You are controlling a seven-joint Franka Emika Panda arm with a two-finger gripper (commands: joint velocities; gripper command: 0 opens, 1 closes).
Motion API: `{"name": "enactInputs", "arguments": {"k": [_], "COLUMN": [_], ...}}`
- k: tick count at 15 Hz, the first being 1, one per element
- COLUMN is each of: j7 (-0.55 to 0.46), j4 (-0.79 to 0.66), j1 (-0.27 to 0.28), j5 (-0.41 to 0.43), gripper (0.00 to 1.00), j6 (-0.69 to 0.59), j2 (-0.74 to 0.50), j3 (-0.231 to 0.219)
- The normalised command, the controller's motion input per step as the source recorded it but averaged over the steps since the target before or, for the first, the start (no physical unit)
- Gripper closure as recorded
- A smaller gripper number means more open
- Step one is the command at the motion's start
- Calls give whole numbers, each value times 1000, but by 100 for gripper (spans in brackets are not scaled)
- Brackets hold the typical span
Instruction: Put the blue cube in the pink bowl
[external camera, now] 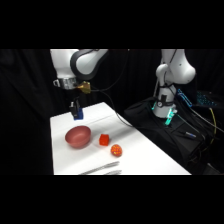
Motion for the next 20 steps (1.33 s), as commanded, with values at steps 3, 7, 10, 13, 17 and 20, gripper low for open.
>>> {"name": "enactInputs", "arguments": {"k": [3, 7, 10, 13, 17, 20], "j7": [-149, -116, -134, -145, -138, -101], "j4": [251, 226, 199, 196, 189, 207], "j1": [-104, -81, -89, -102, -112, -113], "j5": [102, 81, 112, 119, 109, 109], "gripper": [77, 77, 77, 77, 77, 15], "j6": [269, 206, 160, 126, 106, 54], "j2": [291, 278, 231, 203, 175, 142], "j3": [95, 98, 124, 113, 96, 76]}}
